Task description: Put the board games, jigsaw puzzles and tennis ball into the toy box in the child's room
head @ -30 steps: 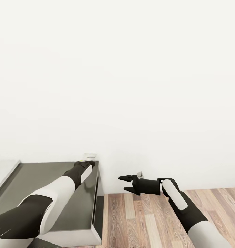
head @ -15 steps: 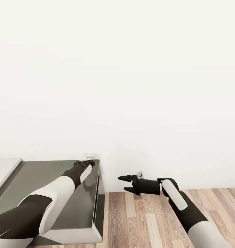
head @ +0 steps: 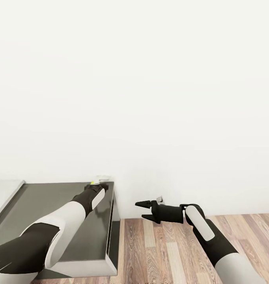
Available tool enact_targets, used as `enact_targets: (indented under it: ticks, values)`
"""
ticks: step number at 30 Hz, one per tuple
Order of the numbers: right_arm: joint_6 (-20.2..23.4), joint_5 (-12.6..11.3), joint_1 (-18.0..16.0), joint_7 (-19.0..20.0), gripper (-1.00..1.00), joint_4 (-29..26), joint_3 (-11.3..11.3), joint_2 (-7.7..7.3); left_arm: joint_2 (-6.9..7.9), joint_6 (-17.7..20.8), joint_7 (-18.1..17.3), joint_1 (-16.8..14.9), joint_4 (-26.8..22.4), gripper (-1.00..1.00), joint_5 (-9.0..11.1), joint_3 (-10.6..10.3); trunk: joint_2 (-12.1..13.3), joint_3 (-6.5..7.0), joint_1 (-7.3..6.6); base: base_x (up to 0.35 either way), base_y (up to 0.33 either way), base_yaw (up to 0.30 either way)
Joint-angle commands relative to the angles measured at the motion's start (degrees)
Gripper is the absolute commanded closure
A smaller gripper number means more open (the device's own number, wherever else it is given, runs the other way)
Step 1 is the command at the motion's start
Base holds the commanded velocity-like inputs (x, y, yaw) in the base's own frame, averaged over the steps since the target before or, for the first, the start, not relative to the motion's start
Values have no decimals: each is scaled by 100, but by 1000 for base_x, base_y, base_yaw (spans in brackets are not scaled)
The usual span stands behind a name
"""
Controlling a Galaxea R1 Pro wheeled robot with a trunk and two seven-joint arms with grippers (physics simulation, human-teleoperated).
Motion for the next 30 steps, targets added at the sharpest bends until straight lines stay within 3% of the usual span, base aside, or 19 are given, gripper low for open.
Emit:
enact_targets:
  ticks: [1,14,30]
  values:
    - [3,54,-6,59,-100,0,7,-5,2,31,36,-3,-10,-100,55,-49,-12,-20,3,0,0,0]
    - [3,54,-6,54,-100,2,11,2,2,30,36,-3,-16,-100,55,-49,-12,-136,3,0,0,0]
    - [3,60,-6,53,-100,3,12,26,11,23,36,-3,-27,-100,55,-49,-12,-150,3,51,31,0]
